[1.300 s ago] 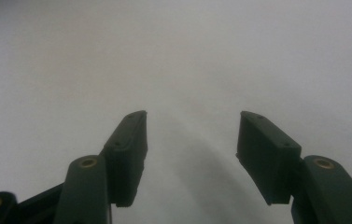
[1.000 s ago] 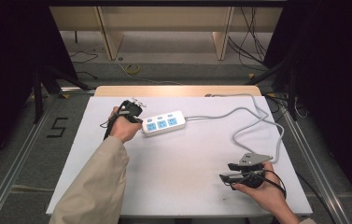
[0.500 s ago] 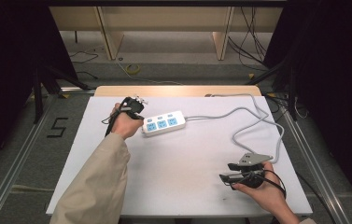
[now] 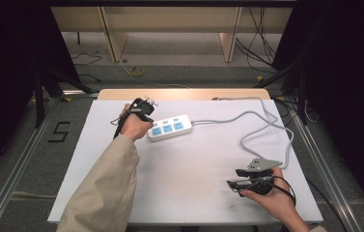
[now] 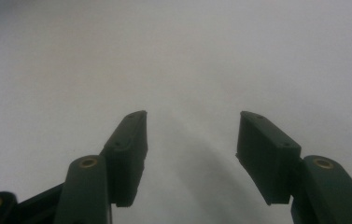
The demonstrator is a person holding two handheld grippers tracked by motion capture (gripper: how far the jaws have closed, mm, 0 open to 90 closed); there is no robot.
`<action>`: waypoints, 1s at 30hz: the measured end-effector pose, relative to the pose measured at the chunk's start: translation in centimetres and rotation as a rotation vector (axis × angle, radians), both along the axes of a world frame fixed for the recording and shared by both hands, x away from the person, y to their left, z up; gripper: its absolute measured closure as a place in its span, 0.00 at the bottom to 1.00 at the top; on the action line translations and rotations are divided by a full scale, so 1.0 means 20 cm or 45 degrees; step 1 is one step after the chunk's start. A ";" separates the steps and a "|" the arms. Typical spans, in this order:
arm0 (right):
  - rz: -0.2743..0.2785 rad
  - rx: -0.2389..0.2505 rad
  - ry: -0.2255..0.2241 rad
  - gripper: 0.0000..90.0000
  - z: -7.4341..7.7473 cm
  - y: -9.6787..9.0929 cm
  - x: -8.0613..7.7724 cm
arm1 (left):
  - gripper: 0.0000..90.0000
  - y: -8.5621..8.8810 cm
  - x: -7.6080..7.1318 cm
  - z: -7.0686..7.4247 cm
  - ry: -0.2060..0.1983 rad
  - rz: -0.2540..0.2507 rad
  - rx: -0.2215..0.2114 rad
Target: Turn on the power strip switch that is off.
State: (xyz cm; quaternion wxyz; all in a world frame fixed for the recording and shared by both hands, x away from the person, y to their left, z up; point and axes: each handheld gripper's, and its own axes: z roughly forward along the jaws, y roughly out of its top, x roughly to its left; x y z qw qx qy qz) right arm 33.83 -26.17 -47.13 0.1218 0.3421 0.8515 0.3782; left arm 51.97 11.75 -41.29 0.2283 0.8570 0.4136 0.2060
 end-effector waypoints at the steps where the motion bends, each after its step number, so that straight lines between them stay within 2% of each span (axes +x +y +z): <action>1: 0.000 0.000 0.000 0.48 0.00 0.00 0.00 | 1.00 0.00 0.00 0.00 0.000 0.003 -0.002; 18: 0.002 0.000 -0.001 0.48 0.00 0.00 0.00 | 1.00 -0.01 0.04 0.01 0.004 -0.012 0.003; 30: -0.001 0.004 -0.001 0.48 0.00 0.00 0.00 | 1.00 -0.02 0.06 -0.01 0.017 0.003 -0.006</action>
